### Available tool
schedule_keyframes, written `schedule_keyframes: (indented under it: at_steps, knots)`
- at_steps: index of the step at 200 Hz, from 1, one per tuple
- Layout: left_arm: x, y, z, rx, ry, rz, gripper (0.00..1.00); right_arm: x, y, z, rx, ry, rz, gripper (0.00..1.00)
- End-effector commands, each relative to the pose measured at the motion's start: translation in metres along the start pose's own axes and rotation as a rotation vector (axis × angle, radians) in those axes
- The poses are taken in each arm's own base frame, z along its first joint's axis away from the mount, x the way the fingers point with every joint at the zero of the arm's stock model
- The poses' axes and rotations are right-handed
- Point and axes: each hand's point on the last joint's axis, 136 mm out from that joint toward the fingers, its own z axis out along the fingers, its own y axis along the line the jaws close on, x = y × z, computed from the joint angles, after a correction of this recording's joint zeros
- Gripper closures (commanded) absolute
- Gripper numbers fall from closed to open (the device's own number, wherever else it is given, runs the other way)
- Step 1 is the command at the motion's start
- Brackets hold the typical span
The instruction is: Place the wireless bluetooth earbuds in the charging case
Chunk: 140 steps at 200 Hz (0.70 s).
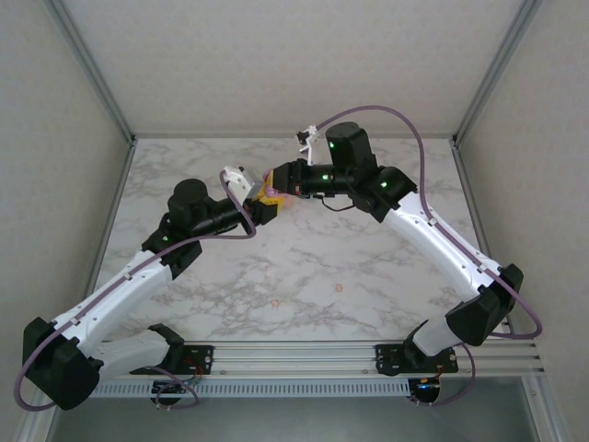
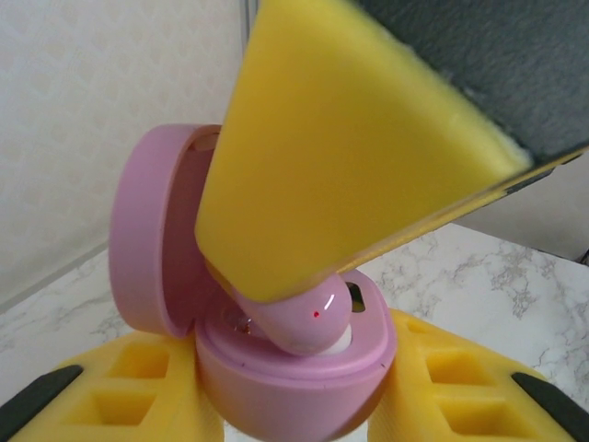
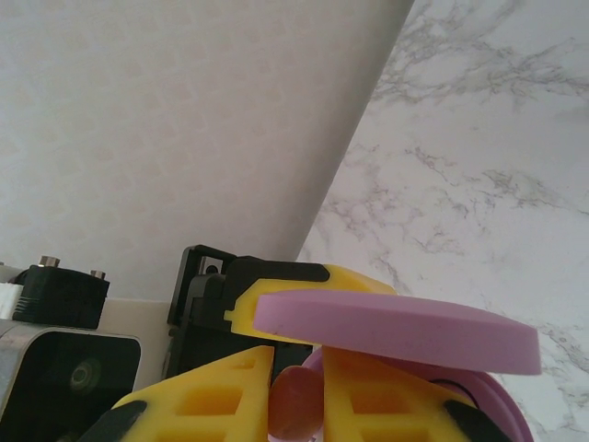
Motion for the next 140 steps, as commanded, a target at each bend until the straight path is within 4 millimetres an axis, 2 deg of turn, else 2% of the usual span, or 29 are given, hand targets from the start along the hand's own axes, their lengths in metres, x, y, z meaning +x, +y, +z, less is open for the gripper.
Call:
schedule_keyframes:
  at_steps: [1,30,140]
  knots:
    - [-0.0303,-0.0088,-0.0072,0.02,-0.099,0.032,0.79,-0.0008,-0.002,-0.0029,0.041,-0.007,-0.014,0.81]
    - [-0.0302,-0.0088,-0.0073,0.02,-0.097,0.035,0.79,-0.0014,-0.0058,-0.0057,0.078,-0.006,-0.024,0.78]
    - [-0.0331,-0.0096,-0.0082,0.023,-0.1,0.026,0.79,-0.006,0.0032,-0.007,0.058,-0.007,-0.039,0.72]
